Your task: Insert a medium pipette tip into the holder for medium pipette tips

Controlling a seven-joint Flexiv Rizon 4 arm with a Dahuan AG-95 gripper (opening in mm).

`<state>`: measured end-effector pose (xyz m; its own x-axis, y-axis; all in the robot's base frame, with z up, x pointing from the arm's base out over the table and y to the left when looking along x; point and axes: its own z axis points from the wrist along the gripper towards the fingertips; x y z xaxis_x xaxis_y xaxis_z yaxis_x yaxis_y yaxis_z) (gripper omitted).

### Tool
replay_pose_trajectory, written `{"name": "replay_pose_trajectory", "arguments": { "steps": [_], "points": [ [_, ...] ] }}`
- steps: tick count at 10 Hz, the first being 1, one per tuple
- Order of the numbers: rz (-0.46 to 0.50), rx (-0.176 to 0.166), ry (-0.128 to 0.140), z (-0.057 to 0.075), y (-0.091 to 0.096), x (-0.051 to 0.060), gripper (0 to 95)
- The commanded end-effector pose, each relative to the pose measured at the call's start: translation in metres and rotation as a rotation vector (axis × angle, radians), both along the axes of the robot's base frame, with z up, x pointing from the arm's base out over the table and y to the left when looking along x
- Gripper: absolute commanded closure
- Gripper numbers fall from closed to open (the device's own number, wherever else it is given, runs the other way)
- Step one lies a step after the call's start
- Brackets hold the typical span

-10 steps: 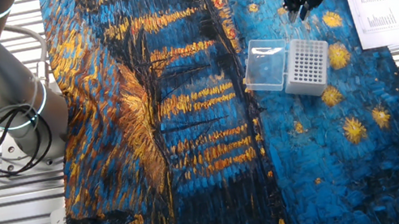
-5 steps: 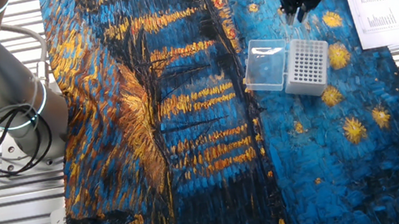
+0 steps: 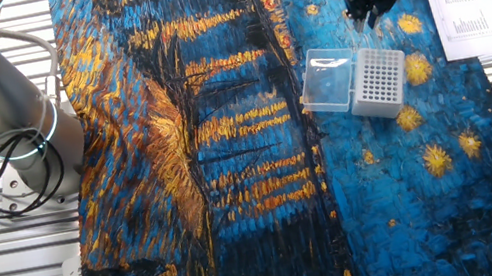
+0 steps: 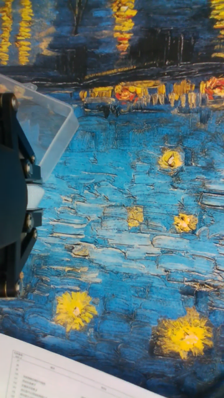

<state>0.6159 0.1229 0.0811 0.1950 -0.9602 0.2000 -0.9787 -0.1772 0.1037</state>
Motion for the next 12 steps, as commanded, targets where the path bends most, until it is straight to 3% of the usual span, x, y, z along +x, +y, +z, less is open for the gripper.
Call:
{"name": "replay_pose_trajectory", "arguments": {
  "steps": [1,12],
  "points": [
    [0.003,-0.002,-0.003,-0.0011,0.0004,0.0012,76.0],
    [0.013,-0.003,-0.021,-0.0006,-0.0045,0.0022,76.0]
  ]
}}
